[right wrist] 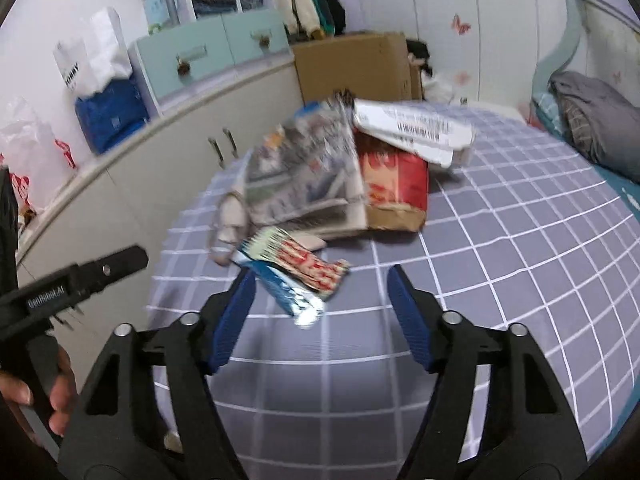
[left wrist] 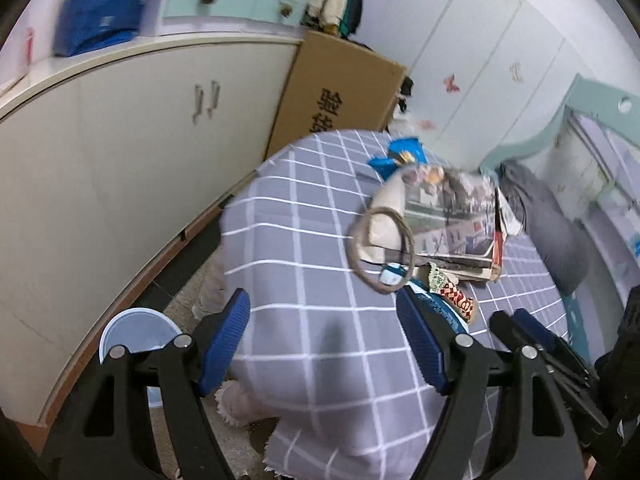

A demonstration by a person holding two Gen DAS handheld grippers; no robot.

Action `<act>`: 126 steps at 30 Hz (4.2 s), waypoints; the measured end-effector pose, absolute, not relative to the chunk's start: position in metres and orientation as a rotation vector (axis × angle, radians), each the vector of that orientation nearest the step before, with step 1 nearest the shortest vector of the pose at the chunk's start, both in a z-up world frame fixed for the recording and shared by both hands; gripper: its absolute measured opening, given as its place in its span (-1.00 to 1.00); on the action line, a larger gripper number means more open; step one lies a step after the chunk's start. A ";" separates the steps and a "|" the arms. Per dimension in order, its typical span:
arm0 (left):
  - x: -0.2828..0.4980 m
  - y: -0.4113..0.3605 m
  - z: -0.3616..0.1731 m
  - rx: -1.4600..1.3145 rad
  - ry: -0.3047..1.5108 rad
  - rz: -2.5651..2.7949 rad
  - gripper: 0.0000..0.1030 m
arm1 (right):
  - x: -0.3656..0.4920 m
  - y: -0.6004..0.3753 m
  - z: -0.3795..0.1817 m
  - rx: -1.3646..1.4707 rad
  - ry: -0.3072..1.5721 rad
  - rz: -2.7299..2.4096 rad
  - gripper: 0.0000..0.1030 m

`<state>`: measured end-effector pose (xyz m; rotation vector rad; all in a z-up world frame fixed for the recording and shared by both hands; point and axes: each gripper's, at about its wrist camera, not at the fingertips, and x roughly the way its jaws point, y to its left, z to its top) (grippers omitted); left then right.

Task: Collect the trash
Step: 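Move the right gripper back to the table and grasp the red-and-white snack wrapper, then carry the wrapper with the right gripper to the wastebasket and drop it in, then return the right gripper to the table and grasp the folded newspaper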

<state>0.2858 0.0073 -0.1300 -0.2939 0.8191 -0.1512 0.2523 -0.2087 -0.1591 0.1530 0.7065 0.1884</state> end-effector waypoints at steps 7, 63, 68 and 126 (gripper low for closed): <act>0.320 -0.008 -0.142 -0.263 0.856 -0.151 0.43 | 0.277 -0.207 -0.175 0.164 0.813 0.286 -0.09; 0.206 0.134 -0.140 -0.347 0.674 0.009 -0.95 | 0.228 -0.060 -0.134 0.010 0.702 0.502 -0.65; 0.193 0.188 -0.171 -0.409 0.724 0.125 -0.95 | 0.228 0.013 -0.158 -0.054 0.738 0.598 -0.64; 0.251 0.259 -0.277 -0.403 0.993 0.348 0.18 | 0.279 0.097 -0.275 -0.062 0.829 0.528 0.41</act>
